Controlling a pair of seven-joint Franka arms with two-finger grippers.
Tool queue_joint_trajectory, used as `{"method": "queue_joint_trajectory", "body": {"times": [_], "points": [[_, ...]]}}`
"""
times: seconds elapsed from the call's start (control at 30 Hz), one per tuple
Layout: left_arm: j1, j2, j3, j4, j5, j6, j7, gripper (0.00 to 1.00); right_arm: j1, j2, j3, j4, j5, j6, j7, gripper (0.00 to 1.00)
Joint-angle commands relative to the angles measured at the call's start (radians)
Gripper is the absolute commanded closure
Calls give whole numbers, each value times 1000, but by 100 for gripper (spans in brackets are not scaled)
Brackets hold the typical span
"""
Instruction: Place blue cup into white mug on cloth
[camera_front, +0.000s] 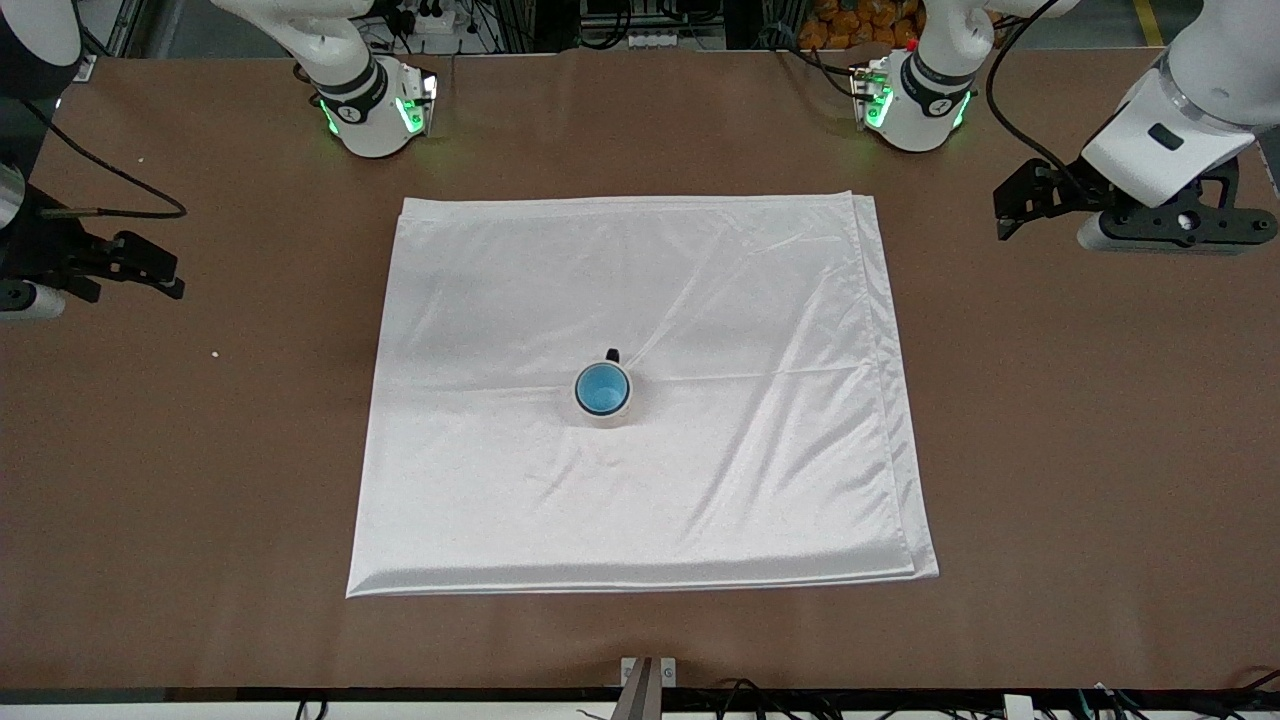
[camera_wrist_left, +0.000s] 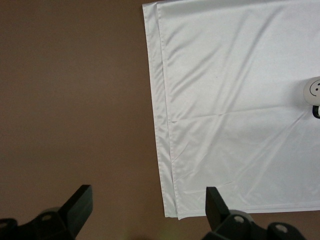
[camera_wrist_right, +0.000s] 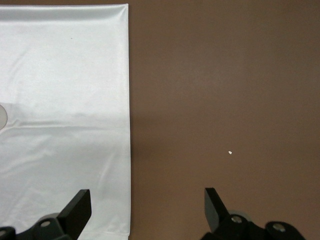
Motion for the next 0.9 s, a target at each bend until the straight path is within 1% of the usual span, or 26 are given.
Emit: {"method": "queue_joint_trajectory", "body": {"times": [0.0, 0.3, 0.37, 0.4, 0.53, 0.87], "points": [[-8, -46, 11, -60, -12, 35, 15, 0, 3, -11, -1, -2, 2, -9, 17, 0], [9, -40, 3, -54, -10, 37, 15, 0, 2, -10, -1, -2, 4, -7, 12, 0], [27, -40, -6, -54, -10, 43, 16, 0, 2, -10, -1, -2, 4, -7, 12, 0], [41, -38, -17, -54, -10, 44, 16, 0, 2, -10, -1, -2, 4, -7, 12, 0], [116, -37, -99, -54, -13, 47, 16, 0, 2, -10, -1, -3, 2, -7, 12, 0], [119, -34, -104, -52, -13, 50, 16, 0, 0, -10, -1, -3, 4, -7, 9, 0]]}}
